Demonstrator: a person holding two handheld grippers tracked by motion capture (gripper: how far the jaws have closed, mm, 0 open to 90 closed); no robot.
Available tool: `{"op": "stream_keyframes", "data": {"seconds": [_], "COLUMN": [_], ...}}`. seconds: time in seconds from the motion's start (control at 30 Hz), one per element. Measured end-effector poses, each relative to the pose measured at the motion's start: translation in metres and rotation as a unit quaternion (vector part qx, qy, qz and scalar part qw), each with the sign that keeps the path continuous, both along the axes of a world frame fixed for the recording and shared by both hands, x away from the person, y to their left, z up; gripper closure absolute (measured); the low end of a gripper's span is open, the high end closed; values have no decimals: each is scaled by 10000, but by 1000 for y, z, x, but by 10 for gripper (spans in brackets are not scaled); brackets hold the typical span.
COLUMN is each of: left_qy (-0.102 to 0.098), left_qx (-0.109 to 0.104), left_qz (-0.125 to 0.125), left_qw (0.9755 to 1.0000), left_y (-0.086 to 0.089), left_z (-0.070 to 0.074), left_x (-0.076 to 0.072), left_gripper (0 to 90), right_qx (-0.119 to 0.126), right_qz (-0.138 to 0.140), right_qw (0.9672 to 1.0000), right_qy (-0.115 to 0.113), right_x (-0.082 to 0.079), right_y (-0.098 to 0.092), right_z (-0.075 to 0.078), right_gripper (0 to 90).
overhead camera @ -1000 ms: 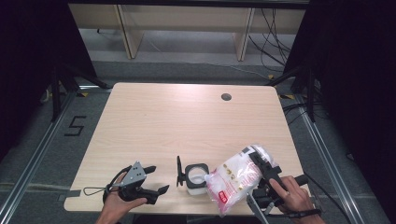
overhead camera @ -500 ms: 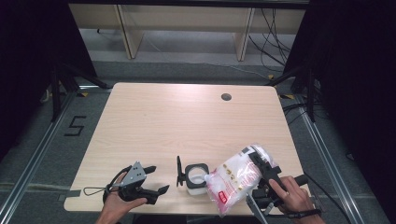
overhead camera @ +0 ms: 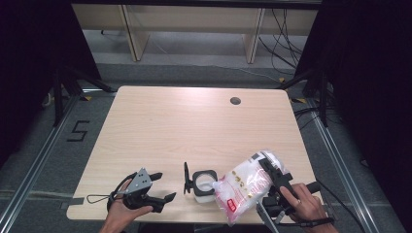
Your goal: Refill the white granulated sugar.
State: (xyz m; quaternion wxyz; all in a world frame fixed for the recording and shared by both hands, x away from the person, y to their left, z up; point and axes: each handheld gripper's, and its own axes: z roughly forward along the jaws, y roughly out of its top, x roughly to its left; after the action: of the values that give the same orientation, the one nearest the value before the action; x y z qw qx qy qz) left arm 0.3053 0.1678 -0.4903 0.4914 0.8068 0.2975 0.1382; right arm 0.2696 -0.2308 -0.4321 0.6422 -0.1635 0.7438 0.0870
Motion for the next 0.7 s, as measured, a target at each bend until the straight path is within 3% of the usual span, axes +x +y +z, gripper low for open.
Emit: {"op": "stream_keyframes", "data": {"seconds": [0.07, 0.13, 0.23, 0.47, 0.6, 0.67, 0.7], "left_qy": [-5, 40, -5, -48, 33, 3, 4], "left_qx": [-23, -47, -33, 17, -85, -30, -8], "left_qz": [-15, 19, -14, -55, 22, 16, 10], "left_qw": [10000, 10000, 10000, 10000, 10000, 10000, 10000], "left_y": [-1, -1, 0, 0, -1, -1, 0], "left_z": [0, 0, 0, 0, -1, 0, 0], "left_x": [0, -1, 0, 0, -1, 0, 0], "left_gripper": [158, 158, 158, 158, 158, 158, 158], "right_qx": [123, -14, 87, -68, 5, 1, 112], "right_qz": [-59, -4, -40, -14, 31, 40, -18], "right_qw": [9999, 10000, 9999, 10000, 10000, 10000, 9999], "right_qy": [68, -20, 71, -32, -50, -64, 14], "right_x": [-1, 0, 0, -2, -1, -1, -2], "right_y": [0, 1, 0, 1, 1, 1, 1], "right_z": [-2, 0, -3, 0, 0, 1, -1], "right_gripper": [402, 402, 403, 403, 403, 403, 403]}}
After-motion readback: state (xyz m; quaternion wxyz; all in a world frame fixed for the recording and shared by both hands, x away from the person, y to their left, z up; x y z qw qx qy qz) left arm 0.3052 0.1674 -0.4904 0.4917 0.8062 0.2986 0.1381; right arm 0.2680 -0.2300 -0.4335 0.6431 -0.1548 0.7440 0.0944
